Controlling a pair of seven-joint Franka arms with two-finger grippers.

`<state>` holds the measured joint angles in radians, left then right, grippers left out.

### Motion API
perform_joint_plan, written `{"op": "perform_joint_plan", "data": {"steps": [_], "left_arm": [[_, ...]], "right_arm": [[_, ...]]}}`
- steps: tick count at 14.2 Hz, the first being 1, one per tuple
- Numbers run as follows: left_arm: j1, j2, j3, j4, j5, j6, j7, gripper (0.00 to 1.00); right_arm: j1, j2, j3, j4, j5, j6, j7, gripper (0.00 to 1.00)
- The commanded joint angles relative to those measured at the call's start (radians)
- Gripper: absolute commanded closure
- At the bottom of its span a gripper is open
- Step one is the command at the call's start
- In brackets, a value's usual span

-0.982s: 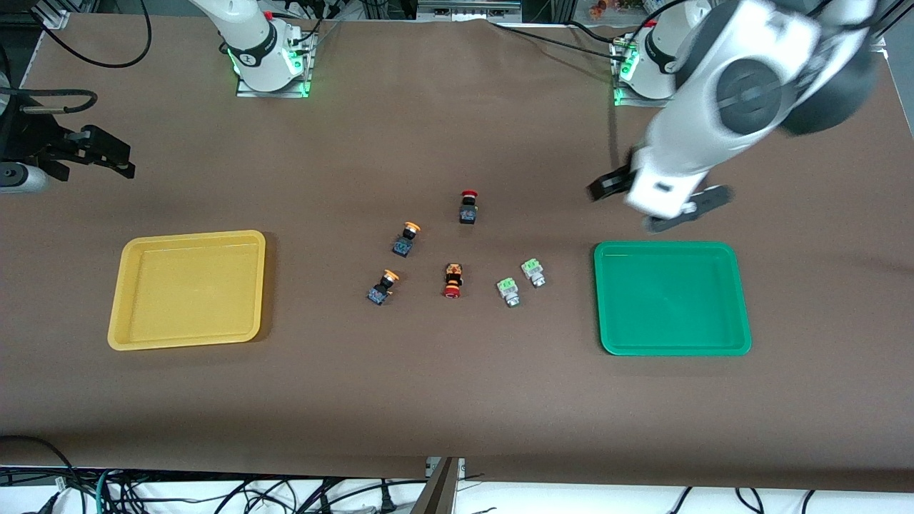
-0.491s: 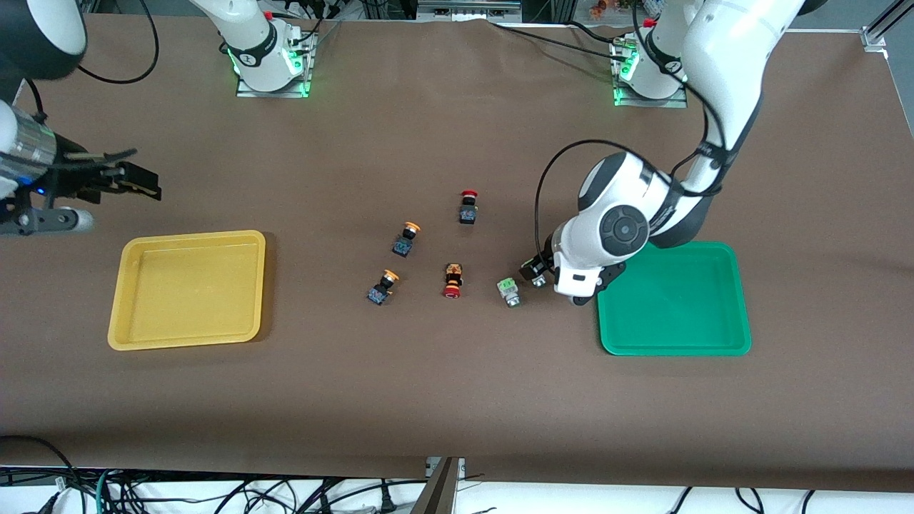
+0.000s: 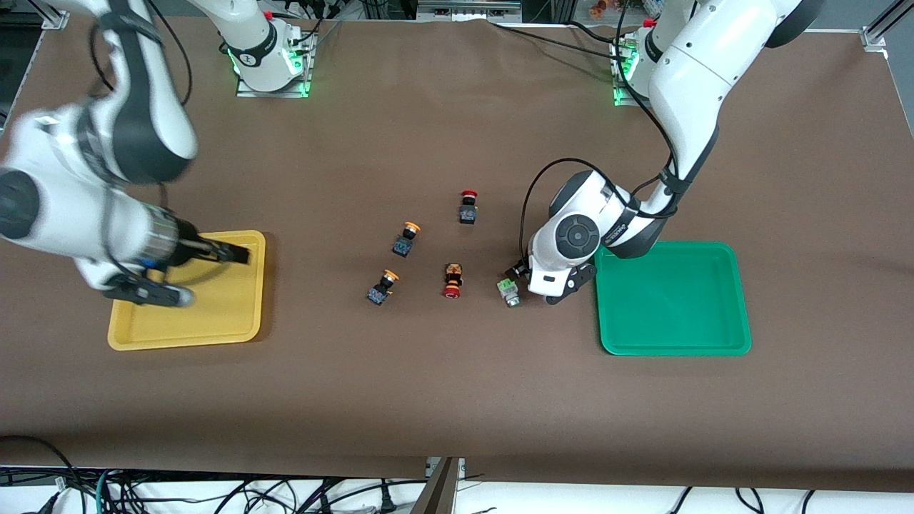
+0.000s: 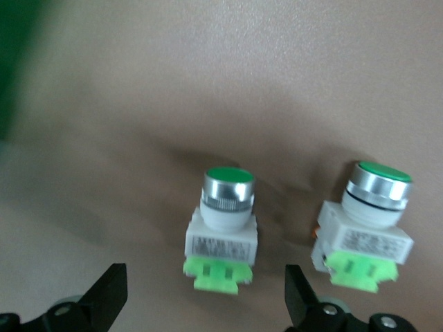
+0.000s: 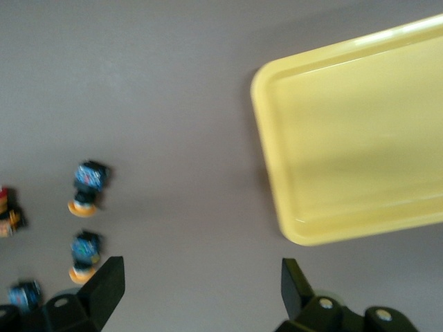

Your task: Place green and yellow buttons in trays

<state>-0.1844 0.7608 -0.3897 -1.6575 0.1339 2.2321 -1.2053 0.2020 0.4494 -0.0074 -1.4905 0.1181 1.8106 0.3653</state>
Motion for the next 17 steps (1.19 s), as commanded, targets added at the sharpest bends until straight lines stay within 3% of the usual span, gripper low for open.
{"op": "perform_joint_plan", "data": {"steps": [1, 2, 4, 5, 7, 9, 11, 14, 15, 16, 17], "left_arm": [[0.002, 0.003, 0.005, -0.018, 0.047, 0.037, -0.004, 0.0], [0.005, 0.003, 0.005, -0.018, 0.049, 0.037, 0.007, 0.13], [0.011, 0.002, 0.005, -0.015, 0.049, 0.029, 0.059, 0.77], [0.023, 0.0, 0.005, -0.013, 0.049, 0.026, 0.075, 1.0], [0.04, -0.011, 0.003, -0.008, 0.049, 0.018, 0.096, 1.0], [0.058, -0.069, 0.003, 0.019, 0.047, -0.085, 0.148, 1.0], [0.161, -0.13, -0.015, 0.039, 0.014, -0.198, 0.342, 1.0], [0.297, -0.155, -0.015, 0.035, 0.023, -0.239, 0.69, 1.0], [0.359, -0.144, -0.014, 0.033, 0.029, -0.235, 0.819, 0.88], [0.431, -0.114, -0.015, 0.036, 0.033, -0.233, 0.966, 0.69], [0.478, -0.088, -0.015, 0.036, 0.032, -0.23, 1.059, 0.47]], "right_arm": [[0.106, 0.093, -0.006, 0.022, 0.008, 0.131, 0.217, 0.0], [0.141, 0.127, -0.006, 0.024, 0.008, 0.189, 0.283, 0.0], [0.2, 0.188, -0.006, 0.026, 0.008, 0.292, 0.378, 0.0], [0.218, 0.213, -0.006, 0.026, 0.006, 0.326, 0.427, 0.0], [0.25, 0.265, -0.008, 0.026, -0.003, 0.387, 0.472, 0.0], [0.272, 0.31, -0.009, 0.024, -0.011, 0.453, 0.521, 0.0], [0.286, 0.333, -0.009, 0.024, -0.012, 0.484, 0.552, 0.0], [0.3, 0.36, -0.011, 0.015, -0.014, 0.516, 0.554, 0.0], [0.304, 0.367, -0.011, 0.01, -0.015, 0.518, 0.555, 0.0], [0.306, 0.367, -0.013, -0.002, -0.015, 0.518, 0.555, 0.05], [0.306, 0.367, -0.011, -0.014, -0.017, 0.516, 0.555, 0.47]]}}
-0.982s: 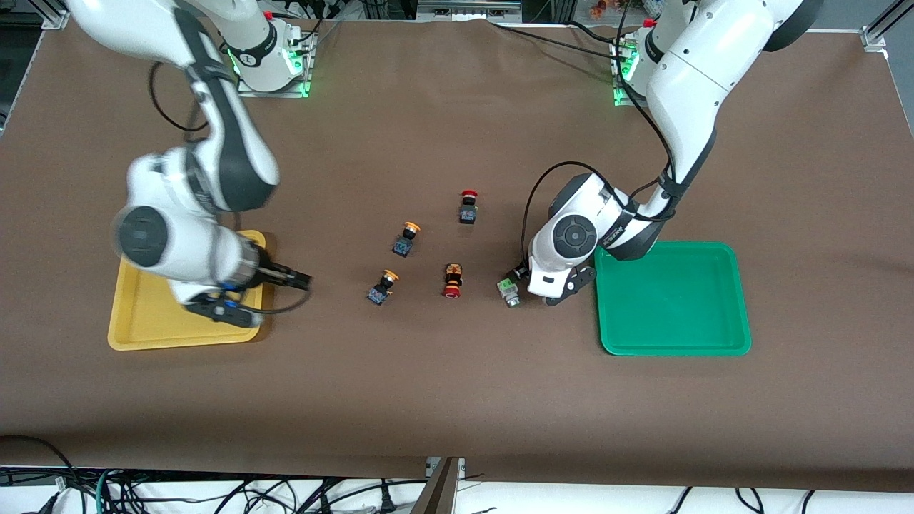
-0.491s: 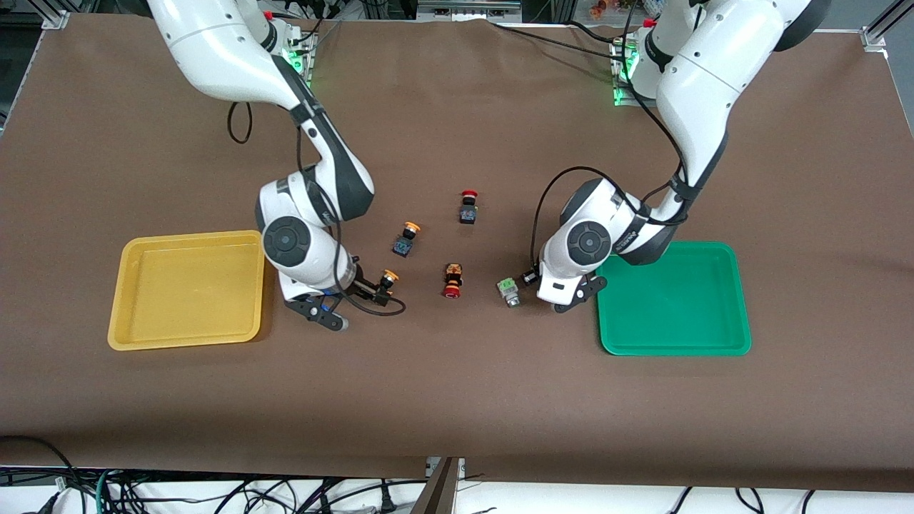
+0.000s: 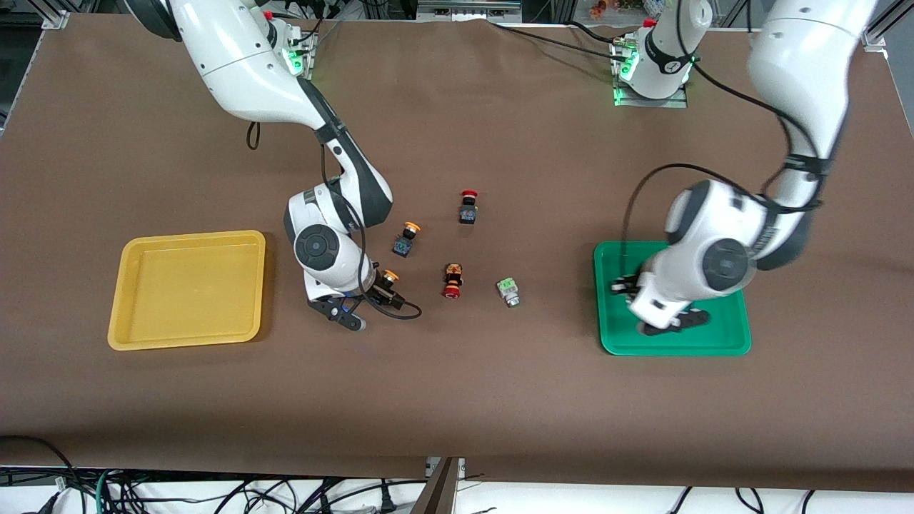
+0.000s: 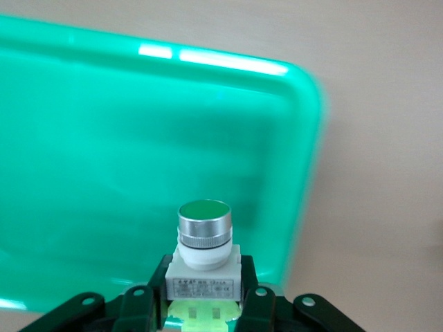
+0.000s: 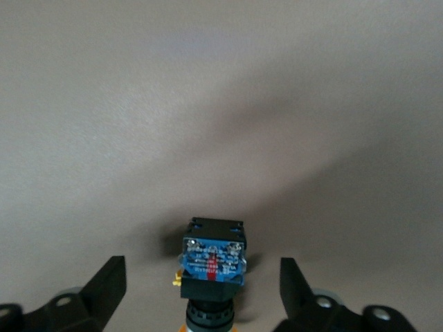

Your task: Place green and yellow buttons in trays

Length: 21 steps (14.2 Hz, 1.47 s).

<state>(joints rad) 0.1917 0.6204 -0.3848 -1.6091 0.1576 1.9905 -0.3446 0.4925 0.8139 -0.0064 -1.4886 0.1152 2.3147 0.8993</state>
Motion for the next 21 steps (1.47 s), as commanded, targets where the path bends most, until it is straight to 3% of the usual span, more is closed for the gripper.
{"op": "perform_joint_plan", "data": {"steps": [1, 2, 3, 6, 10, 12, 13, 16, 17, 18, 19, 21], "left_arm": [[0.141, 0.077, -0.02, -0.012, 0.0, 0.013, 0.229, 0.17], [0.162, 0.081, -0.022, -0.014, -0.004, 0.007, 0.228, 0.13], [0.16, 0.078, -0.023, -0.014, -0.006, 0.001, 0.225, 0.12], [0.106, 0.038, -0.072, 0.023, -0.009, -0.074, 0.075, 0.12], [-0.126, 0.093, -0.1, 0.165, -0.102, -0.127, -0.315, 0.09], [-0.245, 0.175, -0.098, 0.254, -0.101, -0.041, -0.498, 0.09], [-0.291, 0.211, -0.091, 0.283, -0.098, 0.031, -0.545, 0.03], [-0.406, 0.281, -0.002, 0.295, -0.096, 0.217, -0.589, 0.0], [-0.449, 0.298, 0.041, 0.296, -0.098, 0.247, -0.605, 0.0], [-0.49, 0.306, 0.082, 0.298, -0.098, 0.276, -0.606, 0.0], [-0.524, 0.309, 0.118, 0.296, -0.096, 0.286, -0.606, 0.0], [-0.543, 0.309, 0.136, 0.287, -0.102, 0.286, -0.61, 0.02]], "right_arm": [[0.017, 0.002, -0.012, -0.025, -0.009, 0.014, 0.023, 0.76], [0.017, 0.002, -0.012, -0.027, -0.011, 0.012, 0.027, 0.96], [0.015, -0.001, -0.012, -0.025, -0.011, 0.009, 0.02, 1.0], [-0.012, -0.063, -0.061, -0.015, -0.016, -0.113, -0.096, 1.0], [-0.107, -0.157, -0.242, -0.007, -0.005, -0.365, -0.661, 1.0], [-0.173, -0.156, -0.314, -0.016, -0.011, -0.374, -0.933, 1.0], [-0.219, -0.148, -0.332, -0.016, -0.008, -0.364, -1.052, 1.0], [-0.331, -0.098, -0.33, -0.024, 0.001, -0.304, -1.195, 1.0], [-0.353, -0.091, -0.33, -0.031, 0.003, -0.284, -1.204, 0.75], [-0.361, -0.081, -0.328, -0.032, 0.006, -0.275, -1.205, 0.09], [-0.361, -0.084, -0.323, -0.03, 0.018, -0.287, -1.198, 0.0], [-0.31, -0.119, -0.31, -0.024, 0.064, -0.361, -1.153, 0.0]]}}
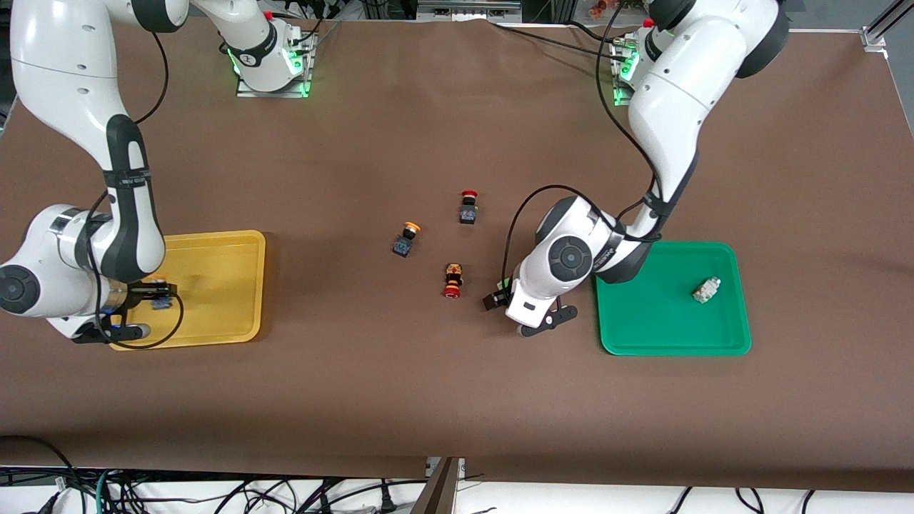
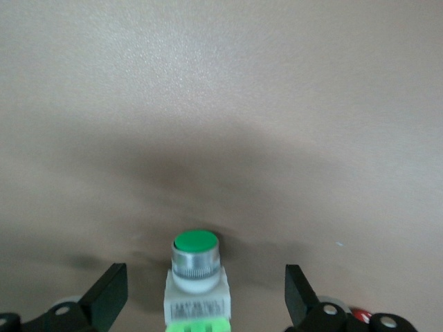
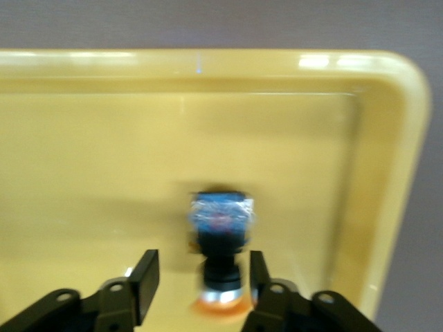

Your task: Place green and yellow buttons in trays

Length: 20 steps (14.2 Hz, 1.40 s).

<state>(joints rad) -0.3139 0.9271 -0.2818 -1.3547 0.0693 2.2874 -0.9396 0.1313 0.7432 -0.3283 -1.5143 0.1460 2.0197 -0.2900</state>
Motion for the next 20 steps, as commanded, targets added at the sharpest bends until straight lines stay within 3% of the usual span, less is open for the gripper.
{"op": "perform_joint_plan", "data": {"steps": [1, 2, 3, 4, 6, 8, 11, 13, 15, 16, 17, 18, 19, 20], "left_arm": [[-0.043, 0.002, 0.033, 0.026, -0.01, -0.012, -0.022, 0.2], [-0.054, 0.001, 0.033, 0.013, -0.011, -0.023, -0.024, 0.46], [-0.062, -0.007, 0.032, -0.022, -0.009, -0.025, -0.016, 0.84], [-0.065, -0.007, 0.032, -0.033, -0.005, -0.025, -0.011, 1.0], [-0.047, -0.014, 0.03, -0.037, -0.003, -0.029, -0.002, 1.0], [-0.019, -0.054, 0.03, -0.024, -0.003, -0.119, 0.036, 1.0], [0.132, -0.151, 0.024, -0.021, -0.009, -0.291, 0.32, 1.0], [0.25, -0.174, 0.024, -0.027, -0.008, -0.402, 0.541, 0.76], [0.335, -0.169, 0.024, -0.032, -0.009, -0.43, 0.712, 0.66], [0.364, -0.162, 0.024, -0.037, -0.009, -0.43, 0.76, 0.51], [0.378, -0.146, 0.024, -0.034, -0.016, -0.43, 0.771, 0.01], [0.378, -0.145, 0.024, -0.03, -0.017, -0.43, 0.768, 0.0], [0.375, -0.152, 0.023, -0.026, -0.017, -0.436, 0.753, 0.0], [0.372, -0.178, 0.018, -0.024, -0.02, -0.463, 0.727, 0.0]], "right_arm": [[0.089, -0.06, 0.015, 0.014, 0.058, -0.119, 0.123, 0.0], [0.149, -0.07, 0.015, 0.022, 0.072, -0.151, 0.25, 0.0], [0.216, -0.08, 0.015, 0.022, 0.073, -0.173, 0.376, 0.0], [0.302, -0.082, 0.015, 0.022, 0.073, -0.174, 0.511, 0.0], [0.434, -0.07, 0.015, 0.02, 0.087, -0.145, 0.729, 0.0], [0.535, -0.036, 0.02, 0.0, 0.147, -0.051, 0.923, 0.0], [0.657, -0.005, 0.02, -0.042, 0.152, 0.068, 1.074, 0.0], [0.7, -0.007, 0.023, -0.119, 0.174, 0.166, 1.082, 0.0], [0.711, -0.008, 0.057, -0.153, 0.204, 0.223, 1.103, 0.0], [0.714, -0.008, 0.067, -0.155, 0.204, 0.231, 1.126, 0.0], [0.72, -0.008, 0.074, -0.155, 0.204, 0.24, 1.14, 0.0], [0.731, -0.007, 0.077, -0.156, 0.204, 0.249, 1.144, 0.02], [0.744, -0.007, 0.075, -0.164, 0.204, 0.252, 1.144, 0.31], [0.748, -0.008, 0.075, -0.168, 0.204, 0.255, 1.144, 0.74]]}}
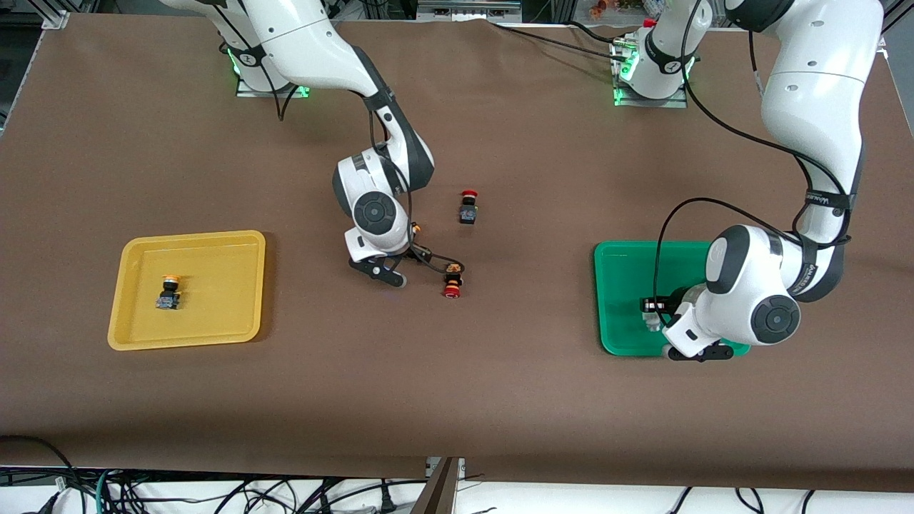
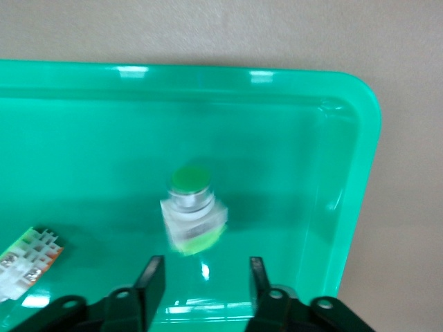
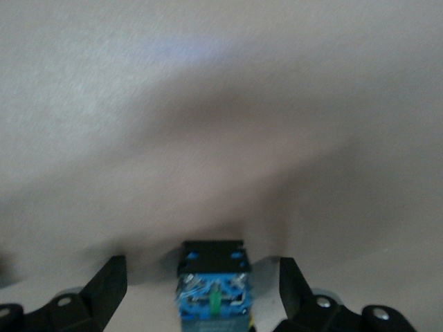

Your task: Place green and yellow buttons in trays

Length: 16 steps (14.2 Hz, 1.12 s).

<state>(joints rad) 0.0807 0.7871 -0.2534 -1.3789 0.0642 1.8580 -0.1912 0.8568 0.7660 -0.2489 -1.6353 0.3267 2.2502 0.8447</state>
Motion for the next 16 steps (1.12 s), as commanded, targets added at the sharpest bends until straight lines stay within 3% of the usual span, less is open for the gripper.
{"op": "perform_joint_plan", "data": {"steps": [1, 3, 4, 9, 13, 14, 15, 16], "left_arm": [[-0.022, -0.079, -0.018, 0.0, -0.018, -0.093, -0.036, 0.0], [-0.016, -0.162, -0.02, 0.006, -0.02, -0.199, -0.028, 0.0], [-0.01, -0.21, -0.02, 0.006, -0.02, -0.235, -0.025, 0.0], [-0.001, -0.484, -0.018, 0.004, -0.029, -0.351, -0.017, 0.0], [0.023, -0.626, -0.015, 0.003, -0.06, -0.42, -0.017, 0.0], [0.036, -0.649, -0.015, -0.009, -0.084, -0.44, -0.014, 0.0], [0.06, -0.66, -0.013, -0.026, -0.115, -0.444, 0.014, 0.0], [0.085, -0.66, -0.012, -0.035, -0.129, -0.444, 0.065, 0.0]], "right_arm": [[0.022, -0.033, -0.004, -0.048, 0.023, 0.02, 0.011, 1.0], [0.019, -0.045, -0.015, -0.048, 0.022, 0.014, -0.005, 1.0], [0.016, -0.06, -0.051, -0.044, 0.018, 0.014, -0.048, 1.0], [-0.025, -0.077, -0.361, -0.037, 0.022, -0.167, -0.671, 1.0], [-0.269, -0.048, -0.371, -0.043, 0.023, -0.161, -1.132, 1.0], [-0.301, -0.042, -0.369, -0.043, 0.028, -0.158, -1.165, 0.78], [-0.324, -0.033, -0.365, -0.038, 0.038, -0.153, -1.17, 0.01], [-0.338, -0.036, -0.351, -0.028, 0.069, -0.162, -1.17, 0.0]]}}
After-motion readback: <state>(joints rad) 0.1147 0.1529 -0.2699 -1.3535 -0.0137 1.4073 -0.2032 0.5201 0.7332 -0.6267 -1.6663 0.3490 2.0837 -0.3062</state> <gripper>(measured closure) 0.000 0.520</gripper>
